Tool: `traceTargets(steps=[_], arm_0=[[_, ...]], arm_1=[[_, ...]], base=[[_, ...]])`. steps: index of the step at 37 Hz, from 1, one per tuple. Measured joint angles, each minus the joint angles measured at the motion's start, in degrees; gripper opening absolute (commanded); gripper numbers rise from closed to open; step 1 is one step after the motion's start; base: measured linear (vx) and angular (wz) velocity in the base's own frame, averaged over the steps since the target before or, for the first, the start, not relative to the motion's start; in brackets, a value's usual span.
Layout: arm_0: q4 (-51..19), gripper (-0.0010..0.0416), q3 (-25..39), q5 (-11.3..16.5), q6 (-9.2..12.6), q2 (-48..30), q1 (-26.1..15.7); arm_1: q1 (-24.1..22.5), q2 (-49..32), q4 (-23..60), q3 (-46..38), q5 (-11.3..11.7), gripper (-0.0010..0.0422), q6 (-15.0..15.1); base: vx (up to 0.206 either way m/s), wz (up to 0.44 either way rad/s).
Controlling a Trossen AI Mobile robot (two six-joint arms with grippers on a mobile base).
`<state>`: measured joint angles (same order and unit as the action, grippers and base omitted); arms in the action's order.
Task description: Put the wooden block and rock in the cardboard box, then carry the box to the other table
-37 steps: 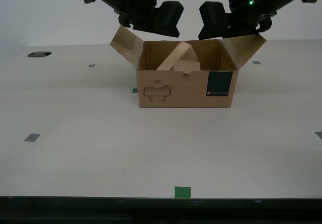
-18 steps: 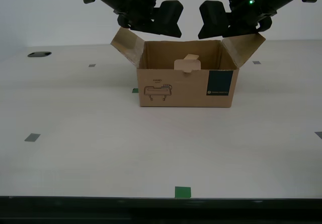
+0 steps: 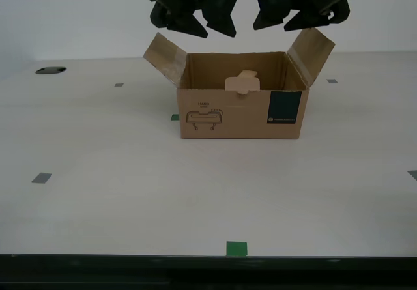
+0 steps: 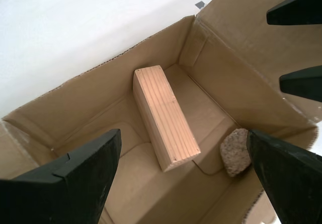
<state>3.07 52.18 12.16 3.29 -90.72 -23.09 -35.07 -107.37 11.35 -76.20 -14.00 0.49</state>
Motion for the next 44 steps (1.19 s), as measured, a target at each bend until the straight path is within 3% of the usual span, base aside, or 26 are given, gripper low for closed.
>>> traceTargets(steps=[3, 9, 14, 24, 34, 44], arm_0=[[-3.04, 0.0373, 2.08, -0.02, 0.39, 0.11, -0.07], [-10.25, 0.0386, 7.21, 0.0, 3.61, 0.66, -0.11], [-16.9, 0.039, 11.87, 0.0, 4.02, 1.55, -0.09], [-26.53, 0.0389, 20.57, -0.15, 3.87, 2.47, -0.07], [-36.39, 0.039, 28.09, -5.86, 1.22, 2.51, -0.09], [-42.34, 0.039, 31.56, -6.34, 0.59, 2.51, 0.09]], arm_1=[[0.02, 0.0, 3.76, -2.75, 0.0, 0.0338, -0.66], [0.11, 0.0, 9.14, -7.69, 0.02, 0.0338, -3.8], [0.22, 0.0, 15.45, -12.13, 0.0, 0.0338, -4.96], [0.87, 0.0, 25.49, -18.45, 0.0, 0.0338, -4.96], [4.17, 0.7, 29.68, -20.2, 0.0, 0.0338, -5.05], [9.09, 2.99, 30.18, -20.17, 0.02, 0.0338, -5.03]], base=[[0.0, 0.0], [0.0, 0.0], [0.0, 0.0], [0.0, 0.0], [0.0, 0.0], [0.0, 0.0]])
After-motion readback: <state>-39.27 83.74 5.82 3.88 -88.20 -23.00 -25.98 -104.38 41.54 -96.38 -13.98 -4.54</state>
